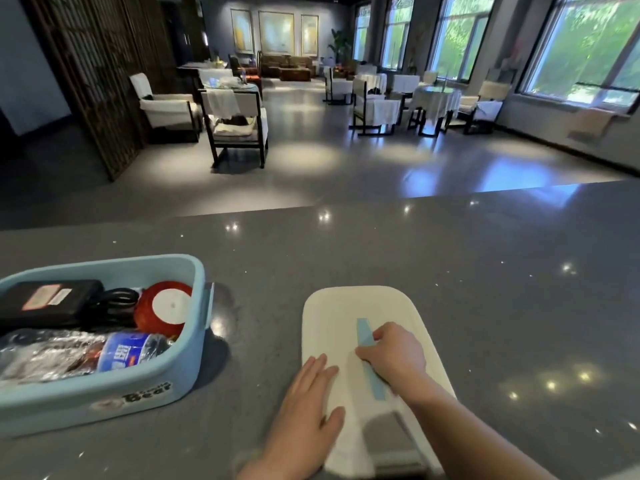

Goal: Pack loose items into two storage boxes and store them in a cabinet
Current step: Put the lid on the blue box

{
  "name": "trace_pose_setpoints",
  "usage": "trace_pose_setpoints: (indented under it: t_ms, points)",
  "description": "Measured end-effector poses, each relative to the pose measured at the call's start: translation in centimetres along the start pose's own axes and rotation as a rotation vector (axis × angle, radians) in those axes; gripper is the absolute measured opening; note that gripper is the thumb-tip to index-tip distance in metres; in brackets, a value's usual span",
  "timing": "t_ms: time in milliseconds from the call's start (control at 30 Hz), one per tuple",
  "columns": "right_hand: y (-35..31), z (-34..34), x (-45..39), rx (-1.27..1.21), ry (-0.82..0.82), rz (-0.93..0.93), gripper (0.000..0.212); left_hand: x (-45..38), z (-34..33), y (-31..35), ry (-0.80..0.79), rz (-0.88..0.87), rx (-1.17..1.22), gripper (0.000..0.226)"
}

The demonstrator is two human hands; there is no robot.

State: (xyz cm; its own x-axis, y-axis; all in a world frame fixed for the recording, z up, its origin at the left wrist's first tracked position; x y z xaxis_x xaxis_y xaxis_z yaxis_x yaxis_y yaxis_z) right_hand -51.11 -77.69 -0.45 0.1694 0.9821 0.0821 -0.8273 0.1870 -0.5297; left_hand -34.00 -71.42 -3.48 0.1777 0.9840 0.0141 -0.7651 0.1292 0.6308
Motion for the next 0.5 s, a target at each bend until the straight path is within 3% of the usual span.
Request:
trace_pose_setpoints:
  t_ms: [233, 367, 500]
  points:
    - [-4.0, 6.9, 3.8, 0.040, 0.199, 0.274, 0.022, 0.3, 6.3, 1.5, 0.101, -0.125, -0.004, 0.052]
    - [-10.0, 10.9, 5.1, 0.177, 0.273, 0.475, 0.025, 0.8, 11.8, 3.5, 0.219, -0.230, -0.057, 0.052]
    - [-18.0, 9.5, 6.1, 0.196, 0.261, 0.683, 0.026, 2.4, 17.5, 1.4, 0.387, -0.241, -0.082, 0.053]
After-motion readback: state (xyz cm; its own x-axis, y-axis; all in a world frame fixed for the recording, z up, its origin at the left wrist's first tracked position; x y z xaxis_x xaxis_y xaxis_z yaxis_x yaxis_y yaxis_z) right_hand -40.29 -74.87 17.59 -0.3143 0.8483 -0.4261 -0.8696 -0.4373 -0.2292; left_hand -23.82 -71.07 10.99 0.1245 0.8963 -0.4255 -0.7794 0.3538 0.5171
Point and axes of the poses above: each hand's wrist, its own x-axis away from the middle knuckle, its own z-axis out of the back of the hand, y = z × x, the point moved 6 cm from there along -x, towards the middle knuckle, and after that the axes turned 11 degrees about z, right-handed, at the moved point
